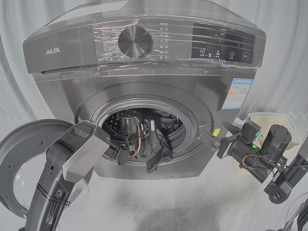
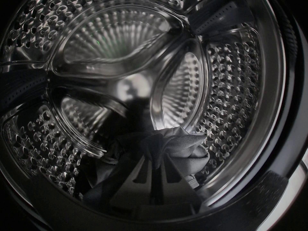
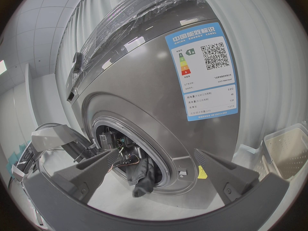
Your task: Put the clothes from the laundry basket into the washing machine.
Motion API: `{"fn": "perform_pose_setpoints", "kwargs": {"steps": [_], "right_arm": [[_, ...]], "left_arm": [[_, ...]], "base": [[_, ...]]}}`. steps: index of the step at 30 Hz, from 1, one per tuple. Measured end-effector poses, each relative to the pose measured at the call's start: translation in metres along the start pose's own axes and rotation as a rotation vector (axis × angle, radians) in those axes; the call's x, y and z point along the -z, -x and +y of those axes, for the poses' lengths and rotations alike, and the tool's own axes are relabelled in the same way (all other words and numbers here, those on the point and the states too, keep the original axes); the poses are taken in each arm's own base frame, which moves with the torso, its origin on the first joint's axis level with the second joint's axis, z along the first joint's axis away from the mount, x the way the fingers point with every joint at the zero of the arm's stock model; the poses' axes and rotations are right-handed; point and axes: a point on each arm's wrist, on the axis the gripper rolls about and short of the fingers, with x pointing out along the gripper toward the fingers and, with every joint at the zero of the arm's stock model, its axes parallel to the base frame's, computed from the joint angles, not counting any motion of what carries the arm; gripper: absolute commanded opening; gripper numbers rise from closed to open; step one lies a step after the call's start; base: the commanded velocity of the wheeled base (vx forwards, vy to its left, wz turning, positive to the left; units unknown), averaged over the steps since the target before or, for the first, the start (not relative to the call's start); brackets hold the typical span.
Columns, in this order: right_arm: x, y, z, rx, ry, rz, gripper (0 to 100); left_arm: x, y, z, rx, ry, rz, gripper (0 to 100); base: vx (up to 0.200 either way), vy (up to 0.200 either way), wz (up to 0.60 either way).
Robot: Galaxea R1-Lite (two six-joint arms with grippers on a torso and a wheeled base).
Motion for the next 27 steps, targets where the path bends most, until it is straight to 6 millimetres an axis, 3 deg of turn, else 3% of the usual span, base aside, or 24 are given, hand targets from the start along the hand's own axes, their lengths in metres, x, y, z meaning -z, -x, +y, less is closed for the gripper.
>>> {"fn": "perform_pose_setpoints", "kwargs": {"steps": [3, 4, 16, 27], "right_arm": [[0.0, 0.0, 0.0, 0.0, 0.0, 0.0, 100], [0.0, 0.0, 0.0, 0.001, 0.0, 0.0, 100], [0.0, 0.0, 0.0, 0.002, 0.001, 0.0, 100], [0.0, 0.0, 0.0, 0.001, 0.0, 0.001, 100]], "left_arm": [[-0.002, -0.005, 0.003, -0.017, 0.007, -0.024, 0], [-0.002, -0.006, 0.004, -0.019, 0.007, -0.025, 100], [0.007, -0.001, 0.003, -0.007, 0.005, 0.013, 100], [0.03, 0.04, -0.017, 0.148, -0.02, 0.217, 100]], "base": [[0.0, 0.0, 0.0], [0.0, 0.0, 0.0], [0.0, 0.0, 0.0], [0.0, 0.0, 0.0]]}}
